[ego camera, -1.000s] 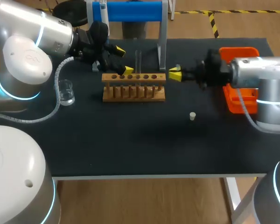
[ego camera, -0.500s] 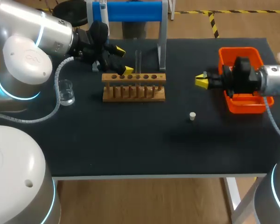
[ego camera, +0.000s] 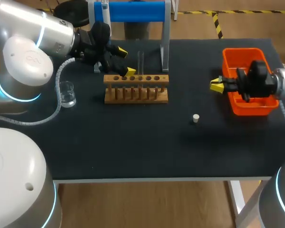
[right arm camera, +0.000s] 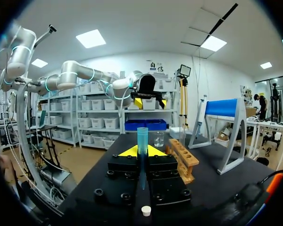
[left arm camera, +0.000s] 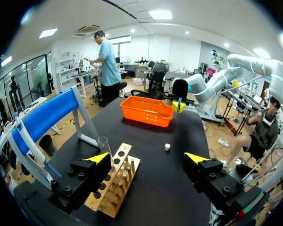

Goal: Invert the test tube, pick up the pipette, mount the tip to pipette, aspirate from beaker and dispense into the tube, eject the tip, return the pipette, and cap with the stopper.

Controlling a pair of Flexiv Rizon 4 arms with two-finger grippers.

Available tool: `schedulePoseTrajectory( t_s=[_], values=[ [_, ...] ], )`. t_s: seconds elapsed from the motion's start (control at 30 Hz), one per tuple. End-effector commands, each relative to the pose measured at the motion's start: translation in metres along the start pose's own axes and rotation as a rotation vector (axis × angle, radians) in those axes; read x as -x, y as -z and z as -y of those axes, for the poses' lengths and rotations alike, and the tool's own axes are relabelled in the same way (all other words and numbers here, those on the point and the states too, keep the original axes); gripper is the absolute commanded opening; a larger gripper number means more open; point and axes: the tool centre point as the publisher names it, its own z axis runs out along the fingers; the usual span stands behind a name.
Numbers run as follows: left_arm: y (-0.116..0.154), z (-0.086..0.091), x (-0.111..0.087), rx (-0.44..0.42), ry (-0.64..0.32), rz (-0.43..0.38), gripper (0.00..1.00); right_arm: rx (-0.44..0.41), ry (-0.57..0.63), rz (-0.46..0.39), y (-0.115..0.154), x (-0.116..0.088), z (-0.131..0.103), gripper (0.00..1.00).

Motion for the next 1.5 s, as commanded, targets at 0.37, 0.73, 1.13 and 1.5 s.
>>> schedulePoseTrajectory(
  t_s=[0.37, 0.73, 1.13, 1.5],
  values=[
    [0.001, 0.001, 0.000, 0.003, 0.001, -0.004, 1.00, 0.000, -0.003, -0.004, 0.003, 0.001, 0.002, 0.00],
    [0.020, -0.017, 0.014, 0.014, 0.049, 0.041, 1.00, 0.000, -0.003, -0.004, 0.003, 0.001, 0.002, 0.00],
    [0.072, -0.055, 0.073, -0.090, 0.146, 0.290, 1.00, 0.000, -0.003, -0.004, 0.003, 0.001, 0.002, 0.00],
    [0.090, -0.056, 0.120, -0.167, 0.175, 0.497, 1.00, 0.000, -0.003, -0.004, 0.003, 0.001, 0.002, 0.00]
  ],
)
